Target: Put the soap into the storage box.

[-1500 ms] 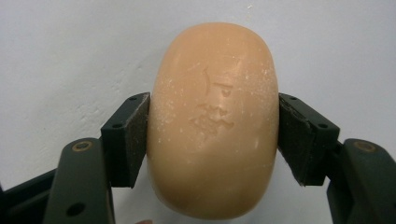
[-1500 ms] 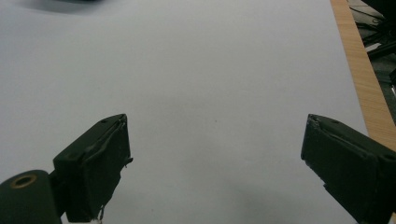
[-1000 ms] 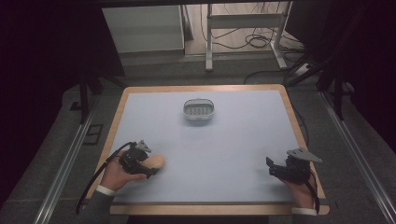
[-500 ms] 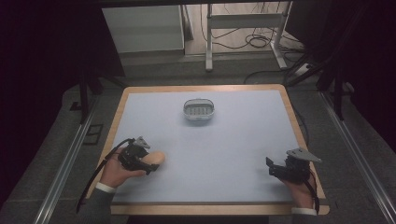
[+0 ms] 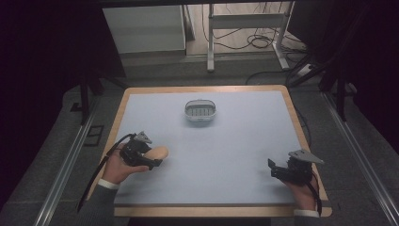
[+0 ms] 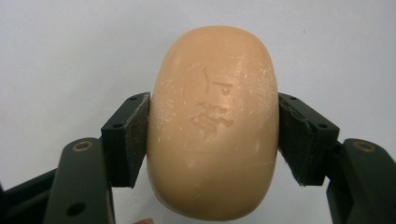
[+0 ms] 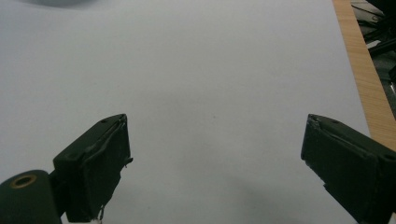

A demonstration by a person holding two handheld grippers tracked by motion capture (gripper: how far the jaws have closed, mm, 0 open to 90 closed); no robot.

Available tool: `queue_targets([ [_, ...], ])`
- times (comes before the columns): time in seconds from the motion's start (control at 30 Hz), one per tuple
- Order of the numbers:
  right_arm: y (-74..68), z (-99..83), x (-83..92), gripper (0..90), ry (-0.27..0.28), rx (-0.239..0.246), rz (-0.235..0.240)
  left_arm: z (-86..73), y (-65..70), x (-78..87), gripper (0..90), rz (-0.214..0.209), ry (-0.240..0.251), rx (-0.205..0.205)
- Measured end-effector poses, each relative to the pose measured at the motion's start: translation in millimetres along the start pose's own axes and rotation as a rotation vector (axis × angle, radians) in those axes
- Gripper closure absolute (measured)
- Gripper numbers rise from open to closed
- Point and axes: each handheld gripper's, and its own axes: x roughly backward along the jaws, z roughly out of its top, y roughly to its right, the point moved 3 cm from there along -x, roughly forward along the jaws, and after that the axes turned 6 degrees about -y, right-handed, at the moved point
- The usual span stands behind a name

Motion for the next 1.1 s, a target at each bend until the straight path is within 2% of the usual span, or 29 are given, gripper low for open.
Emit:
queue_targets([
  [0.53, 0.8, -0.3, 0.1, 7.9, 0.000, -0.003, -0.001, 11.9, -6.3, -1.7, 32.2, -0.015, 0.015, 0.007],
  [0.83, -0.1, -0.1, 0.4, 7.9, 0.002, 0.003, -0.005, 18.6, -10.5, -1.7, 32.2, -0.004, 0.017, 0.014],
  [1.1, -0.5, 0.1, -1.7, 7.9, 0.003, 0.006, -0.008, 30.6, -12.4, -3.0, 32.2, -0.002, 0.022, 0.002],
])
